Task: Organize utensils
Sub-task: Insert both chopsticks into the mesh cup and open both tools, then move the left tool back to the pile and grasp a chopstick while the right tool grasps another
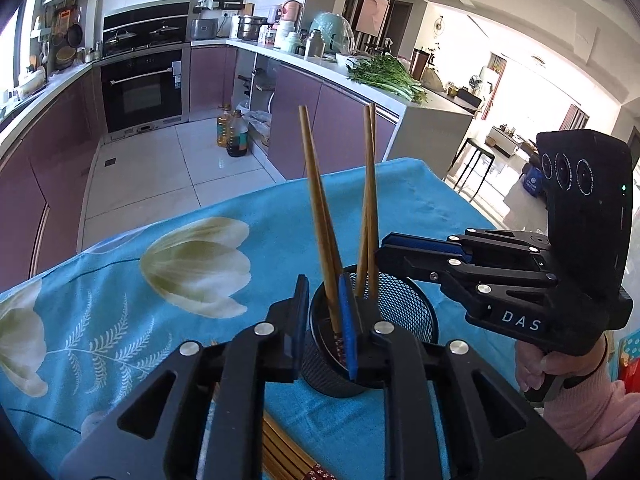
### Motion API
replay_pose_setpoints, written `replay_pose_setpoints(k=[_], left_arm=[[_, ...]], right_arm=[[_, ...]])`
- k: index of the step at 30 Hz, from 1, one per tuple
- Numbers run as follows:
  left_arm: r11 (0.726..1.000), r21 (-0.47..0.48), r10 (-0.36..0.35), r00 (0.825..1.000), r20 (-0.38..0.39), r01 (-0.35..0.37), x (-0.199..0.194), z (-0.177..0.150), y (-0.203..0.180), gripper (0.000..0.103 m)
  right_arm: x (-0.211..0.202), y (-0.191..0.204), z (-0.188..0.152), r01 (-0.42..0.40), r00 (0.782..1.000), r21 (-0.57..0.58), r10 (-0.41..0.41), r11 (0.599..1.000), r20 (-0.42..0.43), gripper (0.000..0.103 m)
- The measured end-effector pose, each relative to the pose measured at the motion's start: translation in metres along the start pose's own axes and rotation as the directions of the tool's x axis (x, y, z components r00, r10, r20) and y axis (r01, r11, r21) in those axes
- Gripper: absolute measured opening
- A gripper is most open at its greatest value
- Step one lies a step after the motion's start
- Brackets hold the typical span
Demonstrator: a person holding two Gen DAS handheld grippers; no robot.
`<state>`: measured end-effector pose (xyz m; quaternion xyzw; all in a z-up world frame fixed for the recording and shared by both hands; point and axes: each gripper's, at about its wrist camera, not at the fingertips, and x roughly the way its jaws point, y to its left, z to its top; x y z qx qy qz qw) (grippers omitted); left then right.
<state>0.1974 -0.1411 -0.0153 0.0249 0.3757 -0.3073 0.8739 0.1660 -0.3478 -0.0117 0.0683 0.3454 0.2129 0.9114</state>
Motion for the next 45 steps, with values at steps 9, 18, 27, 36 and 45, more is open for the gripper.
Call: replay_pose_setpoints(k=[9, 18, 27, 36, 45], left_arm=[[0.996, -0.001, 0.085, 0.982, 0.166, -0.086, -0.060, -0.026, 0.005, 0.037], [0.987, -0.021, 0.162, 0.975, 0.149, -0.160, -0.083, -0.075, 0.023, 0.045], [0.981, -0.071, 0.180, 0.984, -0.012, -0.181, -0.046, -0.124, 0.040, 0.045], [0.980, -0.094, 0.168, 0.981, -0.102, -0.177, -0.016, -0.145, 0.048, 0.045], [0.976, -0.102, 0.178, 0.976, -0.123, -0.190, -0.008, -0.150, 0.049, 0.044]], right_arm=[[-0.030, 0.019, -0.008, -0.041, 0.996, -0.051, 0.045, 0.998, 0.080, 0.031], [-0.036, 0.068, -0.047, -0.177, 0.983, -0.178, 0.181, 0.968, 0.011, 0.038], [0.015, 0.081, -0.088, -0.201, 0.972, -0.123, 0.182, 0.972, -0.150, 0.038], [0.037, 0.074, -0.101, -0.174, 0.967, -0.065, 0.158, 0.983, -0.198, 0.038], [0.045, 0.075, -0.108, -0.170, 0.964, -0.056, 0.154, 0.984, -0.218, 0.038]])
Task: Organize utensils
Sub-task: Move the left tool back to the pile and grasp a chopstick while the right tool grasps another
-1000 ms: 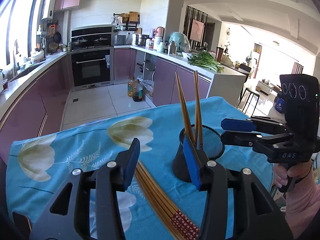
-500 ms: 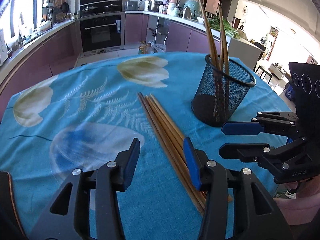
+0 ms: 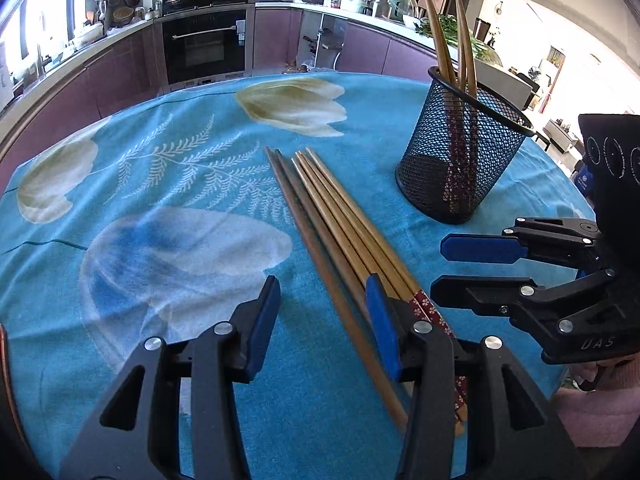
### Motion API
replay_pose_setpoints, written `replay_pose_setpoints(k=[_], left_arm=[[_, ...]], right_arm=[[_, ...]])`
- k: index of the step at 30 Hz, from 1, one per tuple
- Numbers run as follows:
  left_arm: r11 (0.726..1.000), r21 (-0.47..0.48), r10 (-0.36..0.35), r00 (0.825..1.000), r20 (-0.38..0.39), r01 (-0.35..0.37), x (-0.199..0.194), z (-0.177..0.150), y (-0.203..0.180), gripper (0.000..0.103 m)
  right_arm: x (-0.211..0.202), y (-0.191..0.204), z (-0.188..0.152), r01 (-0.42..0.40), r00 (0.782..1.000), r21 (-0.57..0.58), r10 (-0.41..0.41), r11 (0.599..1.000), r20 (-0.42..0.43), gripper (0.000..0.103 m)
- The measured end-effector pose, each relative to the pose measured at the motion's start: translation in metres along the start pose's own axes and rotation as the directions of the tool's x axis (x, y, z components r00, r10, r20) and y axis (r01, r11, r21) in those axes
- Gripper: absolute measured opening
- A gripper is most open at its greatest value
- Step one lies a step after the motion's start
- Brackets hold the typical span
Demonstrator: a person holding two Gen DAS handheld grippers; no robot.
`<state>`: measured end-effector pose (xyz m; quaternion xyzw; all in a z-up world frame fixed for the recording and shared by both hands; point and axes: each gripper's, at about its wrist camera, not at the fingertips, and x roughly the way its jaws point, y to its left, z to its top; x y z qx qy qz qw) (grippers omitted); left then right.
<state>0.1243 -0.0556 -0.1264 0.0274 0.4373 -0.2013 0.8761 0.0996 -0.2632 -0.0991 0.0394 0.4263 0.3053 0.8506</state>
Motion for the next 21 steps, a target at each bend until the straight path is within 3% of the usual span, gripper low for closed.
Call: replay_pose_setpoints(k=[10, 21], left_arm=[[1.000, -0.024, -0.015, 1.000, 0.006, 0.015, 0.000, 0.002, 0.009, 0.041], [1.000, -0.015, 0.002, 1.000, -0.008, -0.002, 0.006, 0.005, 0.012, 0.038]], right_arm=[[0.013, 0.008, 0.006, 0.045, 0.999, -0.012, -0.045, 0.999, -0.016, 0.038], [0.017, 0.011, 0.008, 0.120, 0.992, -0.034, -0.121, 0.992, -0.020, 0.031]])
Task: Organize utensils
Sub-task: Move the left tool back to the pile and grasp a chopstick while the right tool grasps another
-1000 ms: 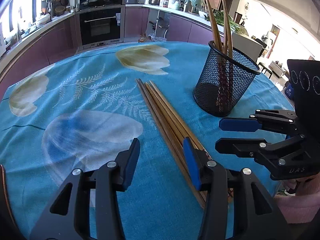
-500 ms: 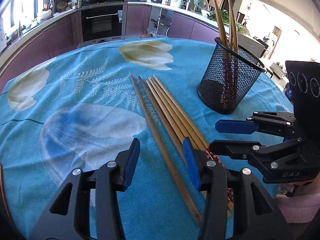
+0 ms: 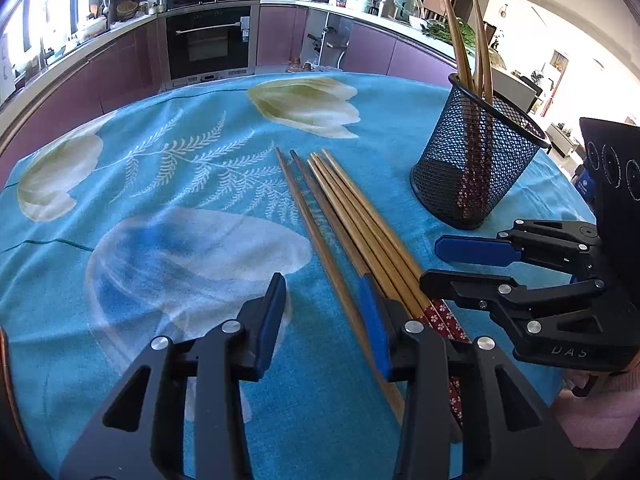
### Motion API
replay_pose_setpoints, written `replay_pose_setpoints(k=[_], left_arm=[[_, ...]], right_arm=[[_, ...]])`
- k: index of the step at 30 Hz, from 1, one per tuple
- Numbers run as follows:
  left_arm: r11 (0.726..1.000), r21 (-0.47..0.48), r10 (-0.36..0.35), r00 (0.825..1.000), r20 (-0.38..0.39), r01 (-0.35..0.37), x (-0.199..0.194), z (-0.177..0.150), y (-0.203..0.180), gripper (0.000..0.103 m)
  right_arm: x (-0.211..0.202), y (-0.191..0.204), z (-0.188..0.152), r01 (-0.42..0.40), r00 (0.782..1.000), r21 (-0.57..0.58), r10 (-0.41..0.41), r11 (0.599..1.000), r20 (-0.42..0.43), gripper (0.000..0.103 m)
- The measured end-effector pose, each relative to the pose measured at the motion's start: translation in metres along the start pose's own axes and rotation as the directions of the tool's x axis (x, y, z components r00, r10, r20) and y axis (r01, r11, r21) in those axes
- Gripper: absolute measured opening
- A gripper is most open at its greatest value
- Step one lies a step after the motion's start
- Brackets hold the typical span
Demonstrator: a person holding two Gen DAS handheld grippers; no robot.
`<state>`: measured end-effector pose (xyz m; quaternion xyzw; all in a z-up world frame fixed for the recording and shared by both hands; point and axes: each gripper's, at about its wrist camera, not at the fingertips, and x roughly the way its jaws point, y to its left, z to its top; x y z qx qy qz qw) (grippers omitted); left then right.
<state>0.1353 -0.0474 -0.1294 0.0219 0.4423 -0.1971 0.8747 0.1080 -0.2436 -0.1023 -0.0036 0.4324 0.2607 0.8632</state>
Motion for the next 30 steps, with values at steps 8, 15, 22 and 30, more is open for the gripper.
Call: replay_pose_setpoints(k=[8, 15, 22, 30], left_arm=[[1.000, -0.001, 0.011, 1.000, -0.011, -0.011, 0.001, 0.002, 0.002, 0.035], [1.000, 0.019, 0.022, 1.000, -0.018, -0.022, 0.004, 0.004, 0.001, 0.035], [0.999, 0.026, 0.034, 0.999, -0.024, -0.033, 0.013, 0.015, 0.002, 0.030], [0.999, -0.032, 0.033, 0.999, -0.015, -0.033, 0.015, 0.018, 0.006, 0.012]], right_arm=[[0.000, 0.007, 0.001, 0.073, 0.997, -0.032, -0.073, 0.997, -0.009, 0.027], [0.006, 0.009, 0.003, 0.107, 0.994, -0.043, -0.107, 0.993, -0.016, 0.023], [0.015, 0.010, 0.011, 0.125, 0.992, -0.030, -0.125, 0.992, 0.005, 0.023], [0.014, -0.002, 0.011, 0.083, 0.996, 0.052, -0.084, 0.995, 0.023, 0.007]])
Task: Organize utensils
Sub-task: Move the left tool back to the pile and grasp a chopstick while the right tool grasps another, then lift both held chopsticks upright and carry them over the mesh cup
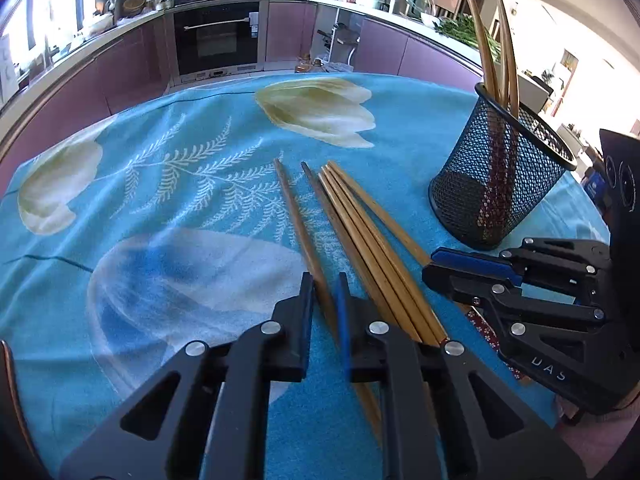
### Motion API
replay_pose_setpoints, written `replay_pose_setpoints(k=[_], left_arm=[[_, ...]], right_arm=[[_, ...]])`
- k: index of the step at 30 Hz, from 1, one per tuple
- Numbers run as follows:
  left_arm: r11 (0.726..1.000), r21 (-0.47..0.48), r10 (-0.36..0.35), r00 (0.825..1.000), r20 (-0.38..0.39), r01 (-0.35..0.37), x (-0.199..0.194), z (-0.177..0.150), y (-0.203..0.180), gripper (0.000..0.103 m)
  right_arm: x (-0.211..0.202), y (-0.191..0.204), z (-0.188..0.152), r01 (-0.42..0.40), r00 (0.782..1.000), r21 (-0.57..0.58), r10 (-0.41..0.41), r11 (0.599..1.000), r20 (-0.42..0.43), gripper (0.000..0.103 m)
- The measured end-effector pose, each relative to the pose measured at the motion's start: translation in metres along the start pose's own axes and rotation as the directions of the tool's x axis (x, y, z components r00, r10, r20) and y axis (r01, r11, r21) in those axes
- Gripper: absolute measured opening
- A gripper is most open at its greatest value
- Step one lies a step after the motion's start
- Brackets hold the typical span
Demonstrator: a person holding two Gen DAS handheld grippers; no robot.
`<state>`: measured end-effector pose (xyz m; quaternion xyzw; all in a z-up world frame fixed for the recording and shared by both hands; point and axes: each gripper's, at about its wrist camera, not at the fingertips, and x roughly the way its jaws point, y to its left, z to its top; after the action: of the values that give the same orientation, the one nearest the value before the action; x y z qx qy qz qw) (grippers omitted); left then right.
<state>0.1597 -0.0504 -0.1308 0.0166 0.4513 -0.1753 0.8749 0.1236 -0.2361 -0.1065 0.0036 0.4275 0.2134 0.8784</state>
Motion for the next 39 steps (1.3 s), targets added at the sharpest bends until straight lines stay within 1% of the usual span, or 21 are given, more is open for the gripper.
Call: replay_pose_setpoints(k=[3, 6, 9, 13, 19, 22, 24, 26, 28, 29, 30, 32, 35, 39], left_arm=[[0.999, -0.037, -0.004, 1.000, 0.008, 0.004, -0.003, -0.003, 0.004, 0.009], [0.998, -0.057, -0.020, 1.000, 0.019, 0.021, -0.010, -0.007, 0.007, 0.008], [0.998, -0.049, -0.040, 0.999, 0.023, 0.041, -0.017, -0.012, 0.004, 0.008], [0.998, -0.018, -0.067, 0.998, 0.013, 0.067, -0.021, -0.020, -0.004, 0.008], [0.997, 0.018, -0.070, 0.997, -0.025, 0.070, -0.016, -0.026, -0.007, 0.009], [0.998, 0.026, -0.063, 0.998, -0.028, 0.064, -0.013, -0.024, -0.007, 0.010], [0.997, 0.037, -0.070, 0.997, -0.029, 0.071, -0.011, -0.022, -0.007, 0.012], [0.995, 0.041, -0.087, 0.996, -0.033, 0.088, -0.009, -0.018, -0.007, 0.016], [0.995, 0.046, -0.090, 0.995, -0.037, 0.091, -0.006, -0.014, -0.007, 0.017], [0.995, 0.047, -0.086, 0.996, -0.038, 0.088, -0.005, -0.013, -0.008, 0.015], [0.995, 0.051, -0.081, 0.996, -0.039, 0.083, -0.004, -0.011, -0.009, 0.015], [0.997, 0.048, -0.060, 0.997, -0.039, 0.062, -0.004, -0.010, -0.010, 0.008], [0.997, 0.035, -0.072, 0.997, -0.031, 0.073, -0.009, -0.009, -0.010, 0.007], [0.993, 0.052, -0.108, 0.994, 0.003, 0.108, -0.026, -0.006, -0.014, 0.007]], right_arm=[[-0.005, -0.004, -0.002, -0.008, 1.000, 0.020, 0.007, 1.000, 0.015, 0.006], [-0.013, -0.004, -0.003, -0.037, 0.999, 0.017, 0.036, 0.999, 0.037, 0.006], [-0.020, 0.000, -0.004, -0.069, 0.997, -0.003, 0.069, 0.998, 0.044, 0.006], [-0.021, 0.003, -0.006, -0.103, 0.995, -0.029, 0.103, 0.994, 0.013, 0.006], [-0.015, 0.005, -0.010, -0.092, 0.995, -0.043, 0.091, 0.995, -0.030, 0.006], [-0.010, 0.007, -0.010, -0.074, 0.996, -0.052, 0.072, 0.996, -0.043, 0.007], [-0.008, 0.008, -0.009, -0.072, 0.997, -0.057, 0.069, 0.996, -0.043, 0.007], [-0.008, 0.007, -0.008, -0.072, 0.997, -0.060, 0.070, 0.996, -0.042, 0.008], [-0.007, 0.006, -0.008, -0.077, 0.996, -0.061, 0.075, 0.995, -0.041, 0.008], [-0.007, 0.007, -0.008, -0.082, 0.996, -0.061, 0.079, 0.995, -0.039, 0.006], [-0.008, 0.007, -0.008, -0.085, 0.996, -0.061, 0.083, 0.994, -0.037, 0.006], [-0.013, 0.007, -0.008, -0.090, 0.996, -0.063, 0.088, 0.994, -0.022, 0.006], [-0.024, 0.005, -0.005, -0.105, 0.994, -0.062, 0.105, 0.993, 0.009, 0.006], [-0.048, 0.000, 0.000, -0.117, 0.990, -0.062, 0.122, 0.991, 0.069, 0.006]])
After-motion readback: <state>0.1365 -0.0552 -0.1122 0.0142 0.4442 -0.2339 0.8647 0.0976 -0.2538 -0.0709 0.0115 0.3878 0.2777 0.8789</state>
